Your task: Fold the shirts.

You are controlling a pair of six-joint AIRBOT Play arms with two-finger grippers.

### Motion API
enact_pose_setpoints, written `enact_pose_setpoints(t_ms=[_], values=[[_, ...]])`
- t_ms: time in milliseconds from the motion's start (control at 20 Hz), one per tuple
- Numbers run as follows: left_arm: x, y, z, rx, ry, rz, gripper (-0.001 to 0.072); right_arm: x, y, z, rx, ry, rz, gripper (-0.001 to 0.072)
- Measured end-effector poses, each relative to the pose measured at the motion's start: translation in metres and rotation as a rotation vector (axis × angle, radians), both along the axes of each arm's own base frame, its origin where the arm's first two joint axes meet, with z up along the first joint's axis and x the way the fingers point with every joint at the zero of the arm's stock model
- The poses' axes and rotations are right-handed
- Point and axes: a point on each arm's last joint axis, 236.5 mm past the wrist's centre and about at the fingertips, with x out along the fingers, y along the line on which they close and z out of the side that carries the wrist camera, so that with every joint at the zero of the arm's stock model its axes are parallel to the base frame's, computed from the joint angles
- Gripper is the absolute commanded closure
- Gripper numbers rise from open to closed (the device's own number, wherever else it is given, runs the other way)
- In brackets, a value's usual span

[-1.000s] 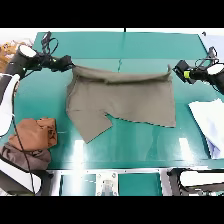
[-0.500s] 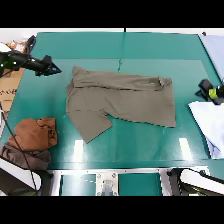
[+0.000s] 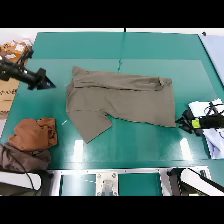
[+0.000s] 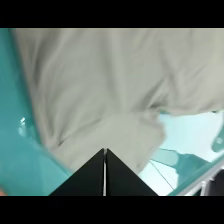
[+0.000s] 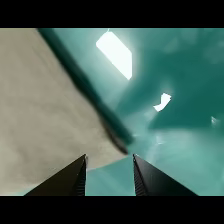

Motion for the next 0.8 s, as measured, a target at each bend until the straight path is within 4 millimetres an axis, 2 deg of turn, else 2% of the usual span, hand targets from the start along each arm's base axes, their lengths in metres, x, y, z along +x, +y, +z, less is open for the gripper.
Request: enact_pose_setpoints(t_ms=[200, 350, 400, 450, 500, 550, 650, 800], values=[[-0.037, 0.005, -0.027, 0.074, 0.024, 0.054, 0.0679, 0.015, 0.02, -0.01, 0.075, -0.058, -0.055, 0.0375], [-0.048, 0.006, -0.037, 0.092, 0.035, 0.077, 0.0678, 0.027, 0.031, -0.019, 0.105, -0.078, -0.081, 0.0378], [-0.051, 0.007, -0.039, 0.098, 0.042, 0.084, 0.0677, 0.03, 0.033, -0.022, 0.113, -0.083, -0.085, 0.0462], [-0.052, 0.007, -0.04, 0.1, 0.044, 0.088, 0.0509, 0.031, 0.034, -0.025, 0.11, -0.084, -0.081, 0.0657], [-0.053, 0.007, -0.041, 0.101, 0.045, 0.091, 0.0204, 0.031, 0.034, -0.028, 0.108, -0.085, -0.076, 0.0692], [-0.054, 0.008, -0.042, 0.104, 0.047, 0.096, 0.0171, 0.033, 0.033, -0.028, 0.104, -0.092, -0.069, 0.0693], [-0.056, 0.008, -0.047, 0.106, 0.054, 0.107, 0.017, 0.036, 0.03, -0.028, 0.098, -0.107, -0.055, 0.0694], [-0.063, 0.005, -0.065, 0.091, 0.081, 0.139, 0.017, 0.043, 0.017, -0.02, 0.063, -0.134, -0.028, 0.0694]])
